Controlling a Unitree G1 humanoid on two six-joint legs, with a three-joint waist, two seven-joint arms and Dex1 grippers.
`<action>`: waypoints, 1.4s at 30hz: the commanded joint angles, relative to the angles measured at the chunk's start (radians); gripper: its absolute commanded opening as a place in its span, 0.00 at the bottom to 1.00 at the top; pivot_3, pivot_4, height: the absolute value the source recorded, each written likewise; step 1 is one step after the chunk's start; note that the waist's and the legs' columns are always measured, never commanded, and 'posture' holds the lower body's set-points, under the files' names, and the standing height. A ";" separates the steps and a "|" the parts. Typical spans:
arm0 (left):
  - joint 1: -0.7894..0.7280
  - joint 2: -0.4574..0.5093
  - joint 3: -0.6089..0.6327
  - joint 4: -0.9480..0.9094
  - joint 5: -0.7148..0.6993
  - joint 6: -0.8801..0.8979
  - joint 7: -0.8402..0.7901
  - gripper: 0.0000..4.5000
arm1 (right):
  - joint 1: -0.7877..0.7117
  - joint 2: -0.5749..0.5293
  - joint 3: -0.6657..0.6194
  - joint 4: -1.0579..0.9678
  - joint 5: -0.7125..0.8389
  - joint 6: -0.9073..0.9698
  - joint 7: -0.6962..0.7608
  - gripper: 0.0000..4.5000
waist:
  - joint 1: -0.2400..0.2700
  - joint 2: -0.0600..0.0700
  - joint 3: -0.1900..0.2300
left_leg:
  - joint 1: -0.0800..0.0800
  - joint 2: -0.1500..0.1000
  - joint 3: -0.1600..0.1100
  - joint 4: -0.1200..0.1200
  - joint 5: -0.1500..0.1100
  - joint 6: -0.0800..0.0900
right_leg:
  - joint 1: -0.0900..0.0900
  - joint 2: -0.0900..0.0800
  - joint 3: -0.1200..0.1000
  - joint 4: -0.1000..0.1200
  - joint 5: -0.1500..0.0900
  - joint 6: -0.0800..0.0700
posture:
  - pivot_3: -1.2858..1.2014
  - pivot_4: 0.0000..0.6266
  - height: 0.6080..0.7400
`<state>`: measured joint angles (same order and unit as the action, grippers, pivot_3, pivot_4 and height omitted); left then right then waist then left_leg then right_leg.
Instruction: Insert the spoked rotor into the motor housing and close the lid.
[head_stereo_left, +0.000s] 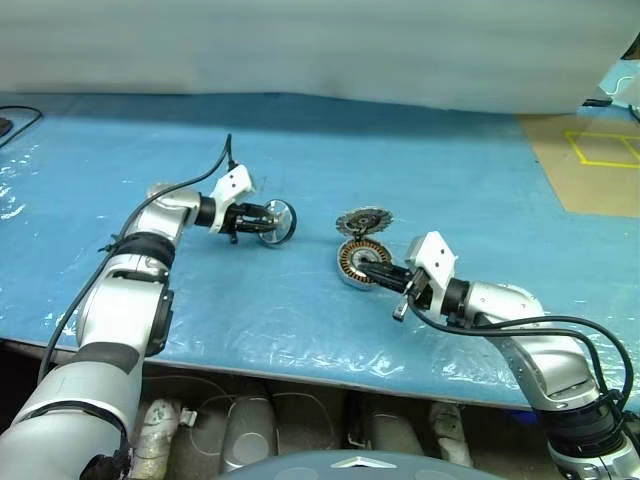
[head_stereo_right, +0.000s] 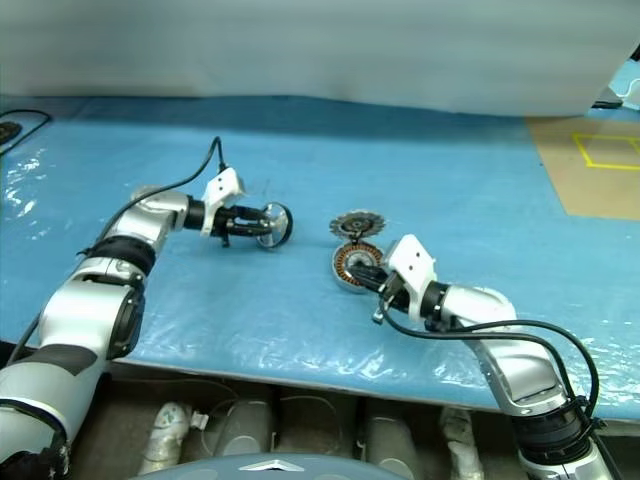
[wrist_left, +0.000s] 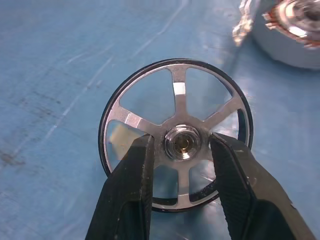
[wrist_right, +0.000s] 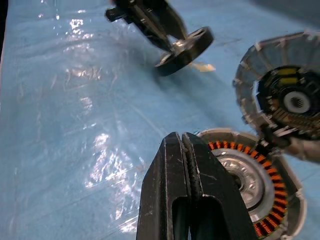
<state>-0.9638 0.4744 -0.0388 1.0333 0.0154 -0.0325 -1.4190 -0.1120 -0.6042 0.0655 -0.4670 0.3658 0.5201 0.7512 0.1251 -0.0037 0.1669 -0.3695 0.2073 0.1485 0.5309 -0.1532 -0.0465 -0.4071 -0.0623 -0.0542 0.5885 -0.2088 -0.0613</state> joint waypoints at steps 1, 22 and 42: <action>0.054 0.017 0.018 -0.176 -0.068 0.082 -0.026 0.39 | -0.018 -0.022 -0.042 -0.020 0.028 0.003 0.016 0.00 | 0.004 0.000 0.000 | 0.000 0.000 0.000 0.000 0.000 0.000 | 0.000 0.000 0.000 0.000 0.000 0.000 | 0.52 0.24 1.00; 0.127 0.022 -0.023 -0.337 -0.149 0.105 -0.055 0.30 | -0.006 -0.019 -0.023 -0.034 0.011 0.010 -0.007 0.00 | -0.001 0.000 0.000 | 0.000 0.000 0.001 -0.001 0.000 0.000 | -0.001 -0.001 0.000 0.000 0.000 0.000 | 0.52 0.24 1.00; 0.291 -0.112 -0.109 -0.743 -0.300 0.384 0.001 0.30 | 0.018 -0.040 -0.105 -0.049 0.047 0.034 -0.024 0.00 | -0.001 0.001 0.000 | 0.000 0.000 0.001 0.000 0.000 0.000 | 0.000 -0.001 0.000 0.000 0.000 0.000 | 0.52 0.24 1.00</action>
<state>-0.6837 0.3747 -0.1286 0.3418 -0.2624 0.3368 -1.4305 -0.0990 -0.6334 -0.0011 -0.4817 0.3941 0.5555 0.7307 0.1240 -0.0028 0.1672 -0.3692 0.2068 0.1499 0.5305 -0.1531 -0.0464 -0.4074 -0.0631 -0.0538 0.5883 -0.2089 -0.0611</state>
